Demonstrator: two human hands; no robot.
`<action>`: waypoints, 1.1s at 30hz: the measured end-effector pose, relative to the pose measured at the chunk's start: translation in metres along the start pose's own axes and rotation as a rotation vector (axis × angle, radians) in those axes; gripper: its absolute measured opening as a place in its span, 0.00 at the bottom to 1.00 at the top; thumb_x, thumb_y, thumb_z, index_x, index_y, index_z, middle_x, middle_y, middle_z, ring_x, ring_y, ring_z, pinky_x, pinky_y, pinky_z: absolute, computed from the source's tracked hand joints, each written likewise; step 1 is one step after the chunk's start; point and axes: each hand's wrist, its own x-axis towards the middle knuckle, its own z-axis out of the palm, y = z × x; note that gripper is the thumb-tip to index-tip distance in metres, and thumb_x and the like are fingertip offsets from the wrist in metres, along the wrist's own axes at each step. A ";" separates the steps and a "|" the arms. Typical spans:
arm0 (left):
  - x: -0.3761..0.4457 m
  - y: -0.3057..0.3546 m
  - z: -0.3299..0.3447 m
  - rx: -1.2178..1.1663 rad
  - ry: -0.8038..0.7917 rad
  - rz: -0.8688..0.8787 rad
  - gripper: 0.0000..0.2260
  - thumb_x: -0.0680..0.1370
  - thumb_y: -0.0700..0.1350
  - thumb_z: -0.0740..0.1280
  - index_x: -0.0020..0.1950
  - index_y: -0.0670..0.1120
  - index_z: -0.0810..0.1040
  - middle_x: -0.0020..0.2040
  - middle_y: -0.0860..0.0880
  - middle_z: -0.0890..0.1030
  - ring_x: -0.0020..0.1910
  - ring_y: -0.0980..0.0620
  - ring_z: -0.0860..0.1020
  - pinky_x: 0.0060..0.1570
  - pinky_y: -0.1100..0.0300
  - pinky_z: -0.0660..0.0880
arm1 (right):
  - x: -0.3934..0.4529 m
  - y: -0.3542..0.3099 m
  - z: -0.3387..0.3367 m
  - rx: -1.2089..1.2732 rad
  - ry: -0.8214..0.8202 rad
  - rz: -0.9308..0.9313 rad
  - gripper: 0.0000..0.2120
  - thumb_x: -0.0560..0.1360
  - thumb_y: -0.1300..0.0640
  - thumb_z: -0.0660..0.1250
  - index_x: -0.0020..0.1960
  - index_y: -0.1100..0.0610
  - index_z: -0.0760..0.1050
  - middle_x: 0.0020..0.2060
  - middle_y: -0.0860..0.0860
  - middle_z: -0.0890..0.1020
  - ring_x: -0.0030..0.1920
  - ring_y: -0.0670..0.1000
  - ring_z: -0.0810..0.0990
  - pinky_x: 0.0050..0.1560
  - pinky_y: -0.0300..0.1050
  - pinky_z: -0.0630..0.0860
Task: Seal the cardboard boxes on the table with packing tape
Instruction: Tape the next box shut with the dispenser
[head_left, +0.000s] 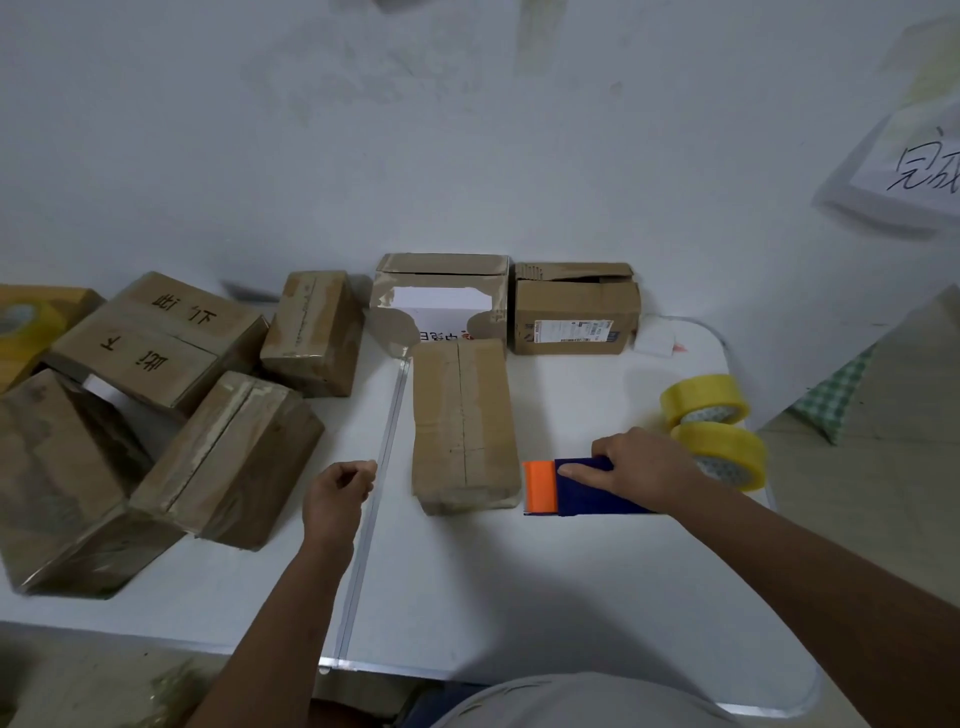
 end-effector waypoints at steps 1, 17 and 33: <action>0.000 -0.001 0.000 -0.008 0.001 -0.011 0.03 0.78 0.46 0.71 0.46 0.48 0.82 0.44 0.47 0.83 0.45 0.49 0.80 0.44 0.59 0.75 | 0.002 -0.002 0.000 -0.007 -0.007 0.001 0.35 0.70 0.23 0.49 0.42 0.52 0.76 0.33 0.48 0.77 0.35 0.48 0.77 0.33 0.42 0.68; -0.014 -0.012 0.013 0.016 -0.023 -0.107 0.14 0.76 0.49 0.74 0.55 0.43 0.76 0.49 0.47 0.79 0.49 0.49 0.77 0.47 0.58 0.71 | 0.034 -0.006 0.002 -0.147 -0.021 0.021 0.33 0.70 0.22 0.47 0.35 0.50 0.71 0.31 0.47 0.76 0.34 0.46 0.76 0.36 0.43 0.74; 0.006 -0.014 0.020 0.216 -0.124 -0.092 0.24 0.70 0.53 0.78 0.57 0.47 0.71 0.50 0.48 0.75 0.47 0.54 0.74 0.40 0.61 0.70 | 0.047 -0.017 0.006 -0.115 -0.158 0.054 0.33 0.73 0.25 0.49 0.43 0.53 0.76 0.36 0.49 0.77 0.38 0.49 0.77 0.43 0.45 0.75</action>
